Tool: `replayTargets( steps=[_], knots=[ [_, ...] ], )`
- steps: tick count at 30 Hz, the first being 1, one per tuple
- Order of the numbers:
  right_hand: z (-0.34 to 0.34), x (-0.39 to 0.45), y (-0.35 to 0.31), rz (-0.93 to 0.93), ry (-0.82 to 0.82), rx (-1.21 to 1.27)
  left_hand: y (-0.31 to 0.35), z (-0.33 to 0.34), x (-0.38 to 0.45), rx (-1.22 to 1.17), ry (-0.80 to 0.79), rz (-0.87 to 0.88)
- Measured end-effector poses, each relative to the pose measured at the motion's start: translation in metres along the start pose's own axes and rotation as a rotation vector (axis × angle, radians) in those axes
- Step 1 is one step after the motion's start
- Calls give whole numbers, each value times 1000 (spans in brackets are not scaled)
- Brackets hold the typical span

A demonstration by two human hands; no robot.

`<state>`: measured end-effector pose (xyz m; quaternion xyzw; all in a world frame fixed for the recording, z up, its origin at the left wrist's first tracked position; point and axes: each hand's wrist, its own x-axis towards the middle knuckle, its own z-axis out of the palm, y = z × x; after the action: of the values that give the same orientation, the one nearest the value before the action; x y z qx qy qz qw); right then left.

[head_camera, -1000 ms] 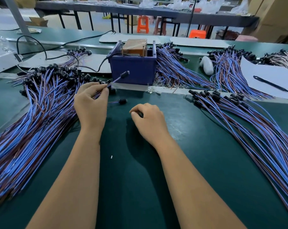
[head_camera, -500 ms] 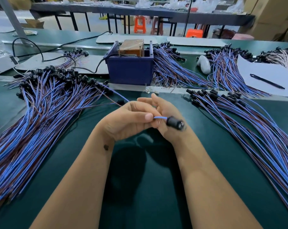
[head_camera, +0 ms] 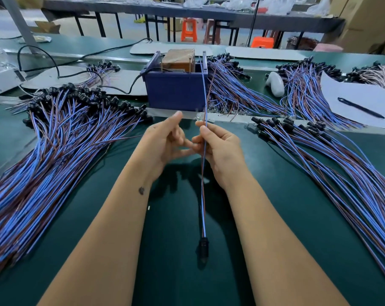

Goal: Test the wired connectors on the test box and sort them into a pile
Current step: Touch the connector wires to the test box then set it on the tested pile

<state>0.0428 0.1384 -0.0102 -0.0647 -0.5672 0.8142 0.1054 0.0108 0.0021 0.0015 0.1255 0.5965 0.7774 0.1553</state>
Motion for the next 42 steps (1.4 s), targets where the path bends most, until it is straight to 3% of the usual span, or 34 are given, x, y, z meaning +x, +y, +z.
replayTargets(
  steps=[3, 8, 13, 20, 26, 33, 37, 42],
  knots=[
    [6, -2, 2, -49, 13, -113, -9, 2, 4, 194, 240, 70],
    [17, -7, 8, -159, -13, -286, -19, 22, 6, 136, 252, 131],
    [24, 0, 17, -206, 164, -511, -29, 32, 10, 248, 424, 125],
    [37, 2, 17, -203, 290, -512, -29, 37, 12, 241, 555, 205],
    [35, -1, 17, -222, 235, -621, -28, 34, 10, 206, 549, 196],
    [32, -8, 14, -195, 137, -495, -26, 35, 6, 114, 523, 163],
    [31, -10, 17, -276, 194, -612, -23, 33, 2, 135, 519, 174],
    [24, -8, 13, -212, 252, -513, -19, 28, 0, 79, 524, 135]
  ],
)
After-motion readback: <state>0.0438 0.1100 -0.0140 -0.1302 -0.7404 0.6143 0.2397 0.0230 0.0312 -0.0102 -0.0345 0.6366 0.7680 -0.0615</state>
